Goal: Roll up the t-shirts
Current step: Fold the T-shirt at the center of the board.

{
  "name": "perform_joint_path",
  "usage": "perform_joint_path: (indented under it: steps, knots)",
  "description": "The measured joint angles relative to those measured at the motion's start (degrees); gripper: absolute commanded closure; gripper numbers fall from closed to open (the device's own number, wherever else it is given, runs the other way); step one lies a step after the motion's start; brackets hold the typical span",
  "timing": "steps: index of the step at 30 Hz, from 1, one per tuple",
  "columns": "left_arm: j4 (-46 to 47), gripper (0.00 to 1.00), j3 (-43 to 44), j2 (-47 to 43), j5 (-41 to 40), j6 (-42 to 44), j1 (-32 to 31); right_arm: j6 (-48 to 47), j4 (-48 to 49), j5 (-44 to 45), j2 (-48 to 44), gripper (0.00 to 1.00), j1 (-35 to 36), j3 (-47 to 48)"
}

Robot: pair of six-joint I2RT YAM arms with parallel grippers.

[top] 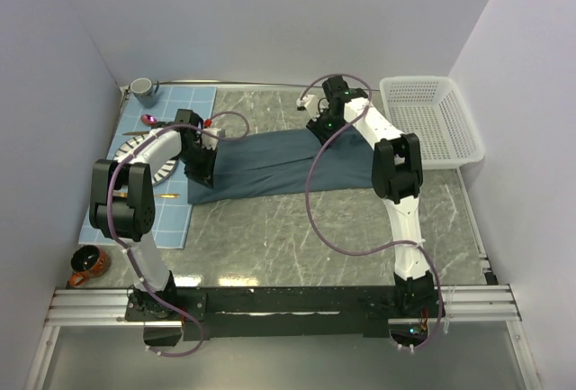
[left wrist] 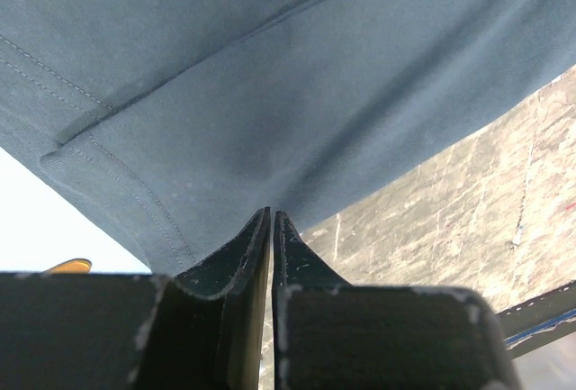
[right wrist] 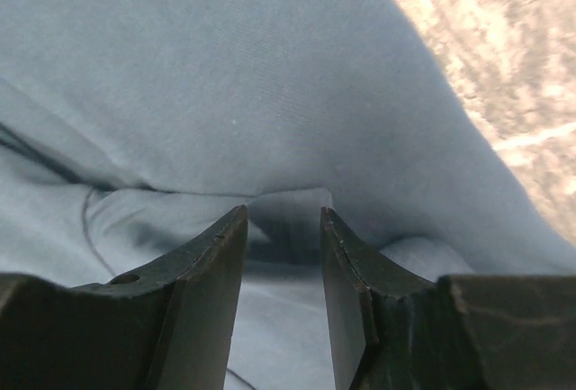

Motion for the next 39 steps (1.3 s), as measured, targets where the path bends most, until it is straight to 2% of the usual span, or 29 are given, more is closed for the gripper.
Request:
perform_joint_path:
  steps: [8, 14, 18, 23, 26, 27, 29, 36, 39]
  knots:
    - [-0.24, 0.88, 0.02, 0.00, -0.44, 0.15, 0.00, -0.02, 0.17, 1.11, 0.96, 0.61, 0.00, 0.00]
    - [-0.24, 0.88, 0.02, 0.02, -0.55, 0.15, 0.00, -0.07, 0.59, 2.10, 1.09, 0.73, 0.02, 0.00]
    - [-0.24, 0.87, 0.02, 0.02, -0.87, 0.17, 0.00, -0.11, 1.38, 2.93, 1.18, 0.88, 0.26, 0.00]
    - [-0.24, 0.87, 0.02, 0.02, -0.92, 0.15, 0.00, 0.26, 3.21, 3.17, 1.18, 1.00, 0.57, -0.07]
    - [-0.24, 0.87, 0.02, 0.13, -0.92, 0.15, 0.00, 0.70, 4.92, 3.17, 1.18, 0.99, 0.76, -0.39]
    - [-0.24, 0.87, 0.02, 0.15, -0.92, 0.15, 0.00, 0.85, 5.51, 3.19, 1.18, 0.81, 0.76, -0.61]
    - [-0.24, 0.86, 0.02, 0.17, -0.92, 0.15, 0.00, 1.38, 6.75, 3.61, 1.16, 0.68, 0.76, -1.33]
    - [-0.22, 0.86, 0.02, 0.17, -0.92, 0.15, 0.00, 1.92, 6.86, 5.40, 1.16, 0.66, 0.92, -1.79]
    - [-0.22, 0.86, 0.02, 0.20, -0.92, 0.15, 0.00, 2.36, 6.51, 5.38, 1.16, 0.69, 0.92, -1.79]
